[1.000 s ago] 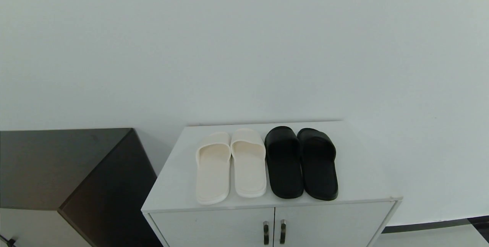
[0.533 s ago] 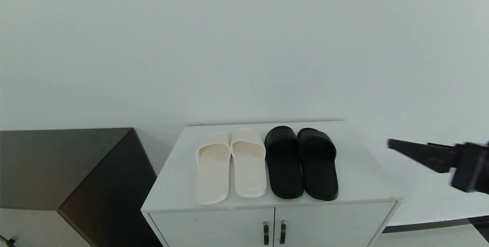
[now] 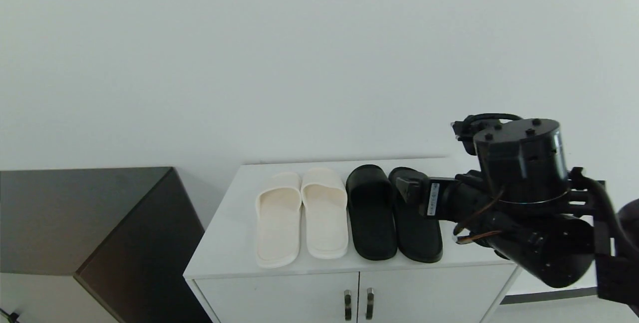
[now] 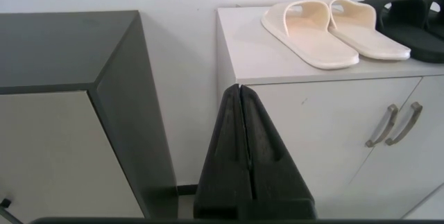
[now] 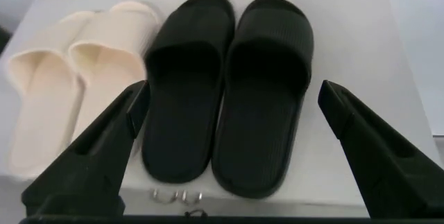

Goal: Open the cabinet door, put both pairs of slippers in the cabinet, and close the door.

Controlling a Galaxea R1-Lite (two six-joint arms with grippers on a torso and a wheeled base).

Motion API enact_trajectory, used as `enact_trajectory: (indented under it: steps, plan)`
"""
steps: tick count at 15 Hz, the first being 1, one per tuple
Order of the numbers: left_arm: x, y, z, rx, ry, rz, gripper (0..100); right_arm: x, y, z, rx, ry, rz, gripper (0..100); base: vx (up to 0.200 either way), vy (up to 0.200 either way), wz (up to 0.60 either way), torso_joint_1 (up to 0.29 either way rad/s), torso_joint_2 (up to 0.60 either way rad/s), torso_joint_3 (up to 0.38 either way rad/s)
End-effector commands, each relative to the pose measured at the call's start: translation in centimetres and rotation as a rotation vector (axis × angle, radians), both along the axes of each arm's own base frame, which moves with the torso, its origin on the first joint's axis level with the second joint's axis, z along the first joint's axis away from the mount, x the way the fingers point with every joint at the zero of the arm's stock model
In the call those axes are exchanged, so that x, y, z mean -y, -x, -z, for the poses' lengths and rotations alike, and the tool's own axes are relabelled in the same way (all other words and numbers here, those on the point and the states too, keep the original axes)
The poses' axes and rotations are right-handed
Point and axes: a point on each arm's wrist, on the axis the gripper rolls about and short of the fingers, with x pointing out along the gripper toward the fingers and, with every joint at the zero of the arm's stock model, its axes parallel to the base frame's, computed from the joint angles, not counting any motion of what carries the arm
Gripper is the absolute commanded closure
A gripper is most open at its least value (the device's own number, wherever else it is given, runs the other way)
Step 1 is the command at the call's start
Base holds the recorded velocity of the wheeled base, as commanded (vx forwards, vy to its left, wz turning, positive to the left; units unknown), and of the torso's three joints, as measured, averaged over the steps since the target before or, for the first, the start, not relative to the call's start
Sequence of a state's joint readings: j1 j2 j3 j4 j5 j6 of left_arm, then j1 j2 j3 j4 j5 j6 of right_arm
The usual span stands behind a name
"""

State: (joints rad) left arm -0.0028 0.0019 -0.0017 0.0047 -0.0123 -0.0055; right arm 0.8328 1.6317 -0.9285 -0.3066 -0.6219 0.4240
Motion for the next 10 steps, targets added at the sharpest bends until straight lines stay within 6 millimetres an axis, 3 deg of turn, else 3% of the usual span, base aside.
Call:
enact_trajectory:
  steps: [1, 6, 10]
  plan:
    - [0.0, 0.0, 0.0, -0.001, 0.001, 0.000, 100, -2.1, -1.9, 3.7, -0.037, 0.069, 0.036, 0, 0.000, 0.000, 0.00, 0.000, 0.00, 0.000]
    - [0.0, 0.0, 0.0, -0.001, 0.004, 0.000, 100, -3.8, -3.4, 6.1, -0.051, 0.100, 0.043, 0, 0.000, 0.000, 0.00, 0.000, 0.00, 0.000]
    - [0.0, 0.0, 0.0, -0.001, 0.004, 0.000, 100, -5.7, -5.8, 8.1, -0.034, 0.096, 0.052, 0, 0.000, 0.000, 0.00, 0.000, 0.00, 0.000]
